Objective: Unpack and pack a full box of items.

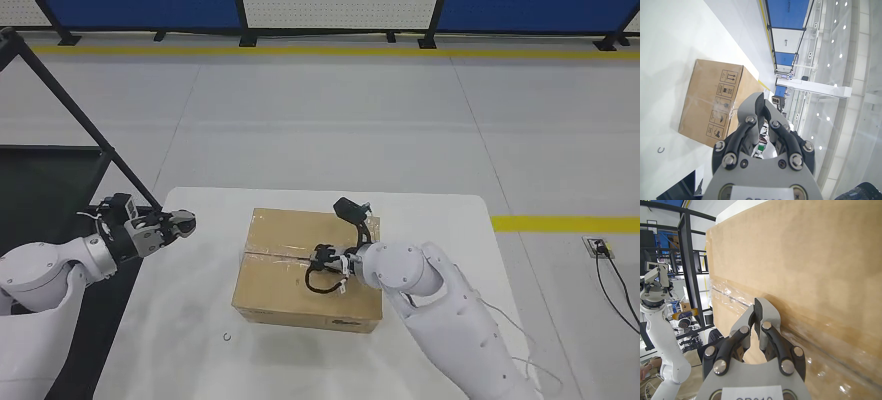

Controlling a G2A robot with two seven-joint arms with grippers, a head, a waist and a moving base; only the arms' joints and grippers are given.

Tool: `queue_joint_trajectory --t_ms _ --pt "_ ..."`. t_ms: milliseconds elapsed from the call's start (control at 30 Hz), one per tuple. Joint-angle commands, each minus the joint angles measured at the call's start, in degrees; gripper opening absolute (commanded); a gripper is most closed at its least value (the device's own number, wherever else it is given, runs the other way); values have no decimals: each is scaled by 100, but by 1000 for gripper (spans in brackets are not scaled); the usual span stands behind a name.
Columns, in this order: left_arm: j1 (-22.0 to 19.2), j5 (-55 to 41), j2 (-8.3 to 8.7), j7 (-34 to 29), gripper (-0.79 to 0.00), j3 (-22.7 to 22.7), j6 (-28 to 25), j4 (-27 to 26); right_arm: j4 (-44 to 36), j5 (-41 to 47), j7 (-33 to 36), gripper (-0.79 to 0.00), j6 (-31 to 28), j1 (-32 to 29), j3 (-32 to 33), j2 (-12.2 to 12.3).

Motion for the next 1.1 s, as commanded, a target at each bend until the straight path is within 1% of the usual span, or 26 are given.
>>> queue_joint_trajectory --t_ms 0,167,400,567,667,733,833,1067 --pt "18 -18 6 -2 -785 -12 -6 7 128 159 -79 -785 -45 113 -129 -62" --pt "52 -45 26 -12 -785 -58 -22 10 576 468 -267 -785 -128 439 -519 -251" --pt "70 -78 49 -34 -785 -94 -40 47 1193 941 -501 -785 -394 799 -924 -518" --pt "34 -86 58 -82 -785 -67 -61 115 1525 1257 -696 -785 -642 995 -1115 -699" --pt "-1 -94 61 -100 -785 -44 -60 154 1619 1327 -773 -785 -732 1094 -1126 -756" --pt "-25 -83 65 -113 -785 -28 -64 170 1603 1327 -771 -785 -770 1109 -1011 -735" --pt "-71 -74 71 -114 -785 -19 -57 201 1444 1237 -683 -785 -817 995 -729 -629" --pt "-172 -44 79 -98 -785 46 -14 196 608 803 -252 -785 -721 297 130 -255"
